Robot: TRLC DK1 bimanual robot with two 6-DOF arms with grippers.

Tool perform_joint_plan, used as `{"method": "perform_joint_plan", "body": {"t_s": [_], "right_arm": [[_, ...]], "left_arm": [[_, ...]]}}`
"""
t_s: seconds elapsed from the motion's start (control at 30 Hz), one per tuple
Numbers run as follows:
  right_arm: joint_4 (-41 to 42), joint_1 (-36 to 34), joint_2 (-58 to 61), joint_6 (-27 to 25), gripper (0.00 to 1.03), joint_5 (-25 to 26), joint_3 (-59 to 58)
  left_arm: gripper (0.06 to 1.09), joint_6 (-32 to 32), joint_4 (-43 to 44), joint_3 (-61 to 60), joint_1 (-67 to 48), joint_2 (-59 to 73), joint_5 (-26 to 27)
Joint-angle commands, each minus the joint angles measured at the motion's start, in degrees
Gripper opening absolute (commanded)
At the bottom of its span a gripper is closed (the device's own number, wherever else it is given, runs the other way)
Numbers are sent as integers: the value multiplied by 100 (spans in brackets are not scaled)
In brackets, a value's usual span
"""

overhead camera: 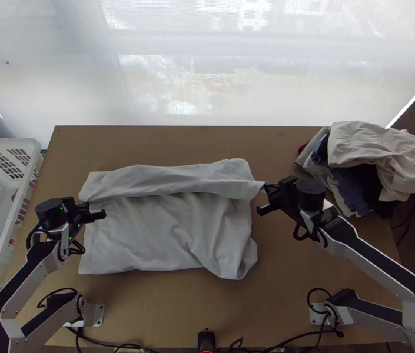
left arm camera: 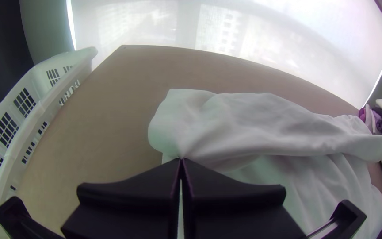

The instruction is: Fold the t-shirt

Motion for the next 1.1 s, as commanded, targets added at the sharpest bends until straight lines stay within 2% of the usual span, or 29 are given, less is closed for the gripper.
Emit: {"method": "perform_joint_plan", "body": {"t_s": [0.0,0.43,0.47,0.5,0.63,0.7,0.73,0.83,0.97,1.07], "right_arm": [[-81,-98,-180,35,3,-10,-88],[-46,-151,-250,-27,3,-28,-369],[-28,-142,-232,-27,9,-36,-396],[-28,-125,-180,-53,18,-45,-405],[-19,-46,-118,-141,56,-36,-431],[-37,-11,-48,-220,88,-36,-396],[-72,7,5,-273,98,-36,-361],[-116,16,5,-361,99,-28,-334],[-380,7,-171,-396,98,-28,-282],[-591,7,-470,-440,98,-19,-308]], "left_arm": [[9,45,-7,-68,50,-31,-3],[9,204,28,-235,173,-48,6],[10,177,37,-244,155,-22,6],[16,151,37,-244,120,31,6],[50,107,-147,-191,32,101,6],[63,107,-473,-60,-21,101,6],[69,107,-657,11,-29,101,24],[80,151,-1483,301,-47,40,323],[89,397,-2723,644,41,-198,771],[92,643,-3531,837,85,-514,876]]}}
